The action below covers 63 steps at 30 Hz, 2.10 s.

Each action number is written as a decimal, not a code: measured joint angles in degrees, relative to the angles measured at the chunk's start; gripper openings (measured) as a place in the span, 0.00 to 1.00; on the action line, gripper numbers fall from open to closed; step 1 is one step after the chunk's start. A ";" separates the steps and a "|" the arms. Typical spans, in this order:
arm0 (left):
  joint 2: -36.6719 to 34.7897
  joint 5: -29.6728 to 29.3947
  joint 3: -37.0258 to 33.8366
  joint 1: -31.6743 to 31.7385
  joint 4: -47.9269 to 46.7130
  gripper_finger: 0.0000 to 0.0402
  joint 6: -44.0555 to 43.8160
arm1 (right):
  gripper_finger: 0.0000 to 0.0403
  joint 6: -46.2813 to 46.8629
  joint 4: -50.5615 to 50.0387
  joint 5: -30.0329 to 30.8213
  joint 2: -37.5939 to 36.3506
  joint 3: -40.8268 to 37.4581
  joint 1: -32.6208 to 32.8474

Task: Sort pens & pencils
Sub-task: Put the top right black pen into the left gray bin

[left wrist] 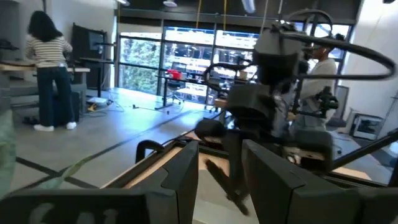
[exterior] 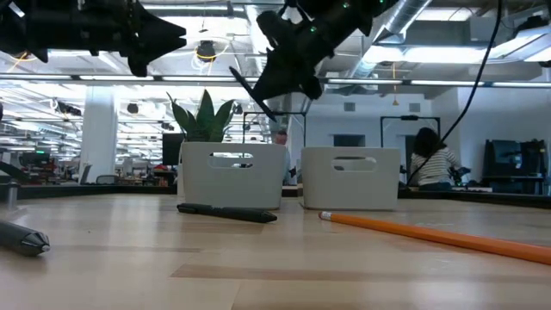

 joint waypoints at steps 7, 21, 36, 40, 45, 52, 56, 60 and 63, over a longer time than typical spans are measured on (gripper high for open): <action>0.09 -1.81 0.00 0.03 -0.36 0.29 0.11 | 0.16 5.30 0.84 0.03 0.09 -0.33 1.52; 0.10 -1.80 0.00 0.04 -1.43 0.29 -0.42 | 0.16 9.36 2.24 0.56 4.87 -0.46 2.16; 0.11 -1.79 -0.02 0.27 -3.81 0.29 -0.46 | 0.16 15.19 1.78 -1.16 11.78 -0.41 1.55; 0.11 -2.11 -0.02 0.27 -3.81 0.29 -0.47 | 0.16 15.90 1.06 -0.84 11.45 -0.26 1.27; 0.11 -2.23 -0.02 0.27 -3.91 0.29 -0.46 | 0.16 17.73 0.62 -0.88 11.47 -0.28 0.44; 0.11 -2.25 -0.02 0.27 -4.37 0.29 -0.47 | 0.16 18.24 -2.20 -1.06 11.47 -0.28 0.39; 0.11 -2.29 -0.02 0.27 -4.35 0.29 -0.47 | 0.16 18.32 -4.17 -1.09 11.47 -0.28 0.13; 0.11 -2.32 -0.02 0.27 -4.33 0.29 -0.46 | 0.16 18.32 -4.60 -1.07 11.47 -0.28 0.10; 0.11 -2.34 -0.02 0.27 -4.31 0.29 -0.46 | 0.19 18.32 -4.69 -1.10 11.47 -0.28 0.13</action>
